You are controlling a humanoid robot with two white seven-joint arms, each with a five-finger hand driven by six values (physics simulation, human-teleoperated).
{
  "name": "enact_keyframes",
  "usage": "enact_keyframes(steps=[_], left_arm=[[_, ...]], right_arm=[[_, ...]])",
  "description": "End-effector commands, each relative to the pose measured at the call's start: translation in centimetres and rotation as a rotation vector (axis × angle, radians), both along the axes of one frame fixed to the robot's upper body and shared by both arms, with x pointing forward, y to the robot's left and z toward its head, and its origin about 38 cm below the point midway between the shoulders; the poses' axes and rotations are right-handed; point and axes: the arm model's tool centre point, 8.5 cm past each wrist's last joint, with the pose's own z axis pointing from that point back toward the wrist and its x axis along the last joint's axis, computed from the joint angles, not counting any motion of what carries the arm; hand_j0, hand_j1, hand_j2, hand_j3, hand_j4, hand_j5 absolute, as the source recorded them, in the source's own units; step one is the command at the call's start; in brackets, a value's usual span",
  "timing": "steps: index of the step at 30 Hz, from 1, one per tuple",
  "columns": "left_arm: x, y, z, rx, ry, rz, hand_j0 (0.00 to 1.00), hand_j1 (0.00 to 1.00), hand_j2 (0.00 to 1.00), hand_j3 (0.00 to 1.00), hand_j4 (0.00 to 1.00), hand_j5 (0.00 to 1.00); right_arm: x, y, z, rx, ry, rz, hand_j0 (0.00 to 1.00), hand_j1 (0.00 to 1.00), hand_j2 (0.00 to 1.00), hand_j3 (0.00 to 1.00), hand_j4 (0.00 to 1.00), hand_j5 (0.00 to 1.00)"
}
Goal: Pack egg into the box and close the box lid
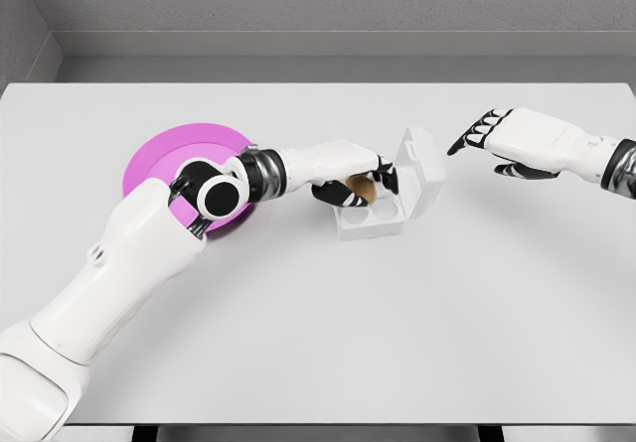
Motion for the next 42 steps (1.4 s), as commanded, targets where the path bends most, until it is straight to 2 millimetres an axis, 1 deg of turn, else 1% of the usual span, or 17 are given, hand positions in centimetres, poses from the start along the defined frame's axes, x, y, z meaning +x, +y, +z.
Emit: enact_keyframes(steps=[1, 7, 9, 12, 14, 20, 25, 26, 28, 29, 31, 33, 36, 37, 38, 41, 42], left_arm=[[0.0, 0.0, 0.1, -0.002, 0.0, 0.001, 0.69, 0.69, 0.69, 0.69, 0.69, 0.69], [0.0, 0.5, 0.1, -0.008, -0.002, 0.009, 0.78, 0.78, 0.78, 0.78, 0.78, 0.78], [0.0, 0.3, 0.6, -0.014, -0.01, 0.004, 0.84, 0.84, 0.84, 0.84, 0.84, 0.84], [-0.2, 0.5, 2.1, -0.047, -0.042, 0.004, 0.85, 0.85, 0.85, 0.85, 0.85, 0.85], [0.1, 2.5, 3.7, -0.059, -0.084, 0.032, 0.88, 0.88, 0.88, 0.88, 0.88, 0.88], [0.9, 11.1, 6.5, -0.057, -0.168, 0.179, 1.0, 1.0, 1.0, 1.0, 1.0, 1.0], [-4.6, 20.5, 11.2, -0.201, -0.336, 0.079, 1.0, 1.0, 1.0, 1.0, 1.0, 1.0], [-6.6, 23.4, 11.1, -0.231, -0.403, 0.032, 1.0, 1.0, 1.0, 1.0, 1.0, 1.0], [-8.9, 28.0, 10.1, -0.334, -0.389, 0.106, 1.0, 1.0, 1.0, 1.0, 1.0, 1.0], [-9.7, 29.4, 9.2, -0.363, -0.372, 0.154, 1.0, 1.0, 1.0, 1.0, 1.0, 1.0], [-11.9, 32.5, 5.6, -0.486, -0.318, 0.315, 1.0, 1.0, 1.0, 1.0, 1.0, 1.0], [-12.7, 34.8, 4.4, -0.496, -0.313, 0.404, 1.0, 1.0, 1.0, 1.0, 1.0, 1.0], [-13.1, 36.2, 1.3, -0.502, -0.23, 0.477, 1.0, 1.0, 1.0, 1.0, 1.0, 1.0], [-13.0, 36.3, 1.3, -0.503, -0.231, 0.48, 1.0, 1.0, 1.0, 1.0, 1.0, 1.0], [-13.0, 36.2, 1.2, -0.502, -0.226, 0.477, 1.0, 1.0, 1.0, 1.0, 1.0, 1.0], [-13.1, 36.1, 1.1, -0.502, -0.223, 0.475, 1.0, 1.0, 1.0, 1.0, 1.0, 1.0], [-13.0, 36.0, 1.0, -0.501, -0.22, 0.473, 1.0, 1.0, 1.0, 1.0, 1.0, 1.0]], right_arm=[[0.0, 0.0, 0.1, 0.004, -0.001, 0.001, 0.76, 0.76, 0.76, 0.76, 0.76, 0.76], [-0.1, 0.1, 0.3, 0.004, -0.005, 0.005, 0.76, 0.76, 0.76, 0.76, 0.76, 0.76], [-0.1, 0.1, 0.4, 0.006, -0.007, 0.005, 0.76, 0.76, 0.76, 0.76, 0.76, 0.76], [-0.1, 0.1, 0.4, 0.007, -0.008, 0.006, 0.76, 0.76, 0.76, 0.76, 0.76, 0.76], [-0.1, 0.1, 0.4, 0.007, -0.008, 0.006, 0.76, 0.76, 0.76, 0.76, 0.76, 0.76], [-0.6, 1.5, 1.2, 0.01, -0.032, 0.049, 0.76, 0.76, 0.76, 0.76, 0.76, 0.76], [-1.0, 2.7, 1.3, 0.012, -0.038, 0.086, 0.76, 0.76, 0.76, 0.76, 0.76, 0.76], [-1.2, 3.1, 1.5, 0.012, -0.044, 0.101, 0.76, 0.76, 0.76, 0.76, 0.76, 0.76], [-1.5, 3.7, 1.8, 0.015, -0.055, 0.121, 0.76, 0.76, 0.76, 0.76, 0.76, 0.76], [-1.6, 4.1, 1.8, 0.017, -0.057, 0.131, 0.76, 0.76, 0.76, 0.76, 0.76, 0.76], [-2.3, 5.6, 1.5, 0.017, -0.053, 0.179, 0.75, 0.75, 0.75, 0.75, 0.75, 0.75], [-2.9, 7.9, 1.0, 0.034, -0.049, 0.234, 0.75, 0.75, 0.75, 0.75, 0.75, 0.75], [-3.4, 11.4, 0.1, 0.061, -0.032, 0.315, 0.75, 0.75, 0.75, 0.75, 0.75, 0.75], [-3.6, 13.2, -0.4, 0.069, -0.019, 0.354, 0.75, 0.75, 0.75, 0.75, 0.75, 0.75], [-3.7, 13.6, -0.5, 0.064, -0.016, 0.367, 0.76, 0.76, 0.76, 0.76, 0.76, 0.76], [-2.8, 12.3, 1.8, 0.07, -0.068, 0.337, 0.81, 0.81, 0.81, 0.81, 0.81, 0.81], [-2.1, 10.4, 3.6, 0.067, -0.11, 0.291, 0.81, 0.81, 0.81, 0.81, 0.81, 0.81]])
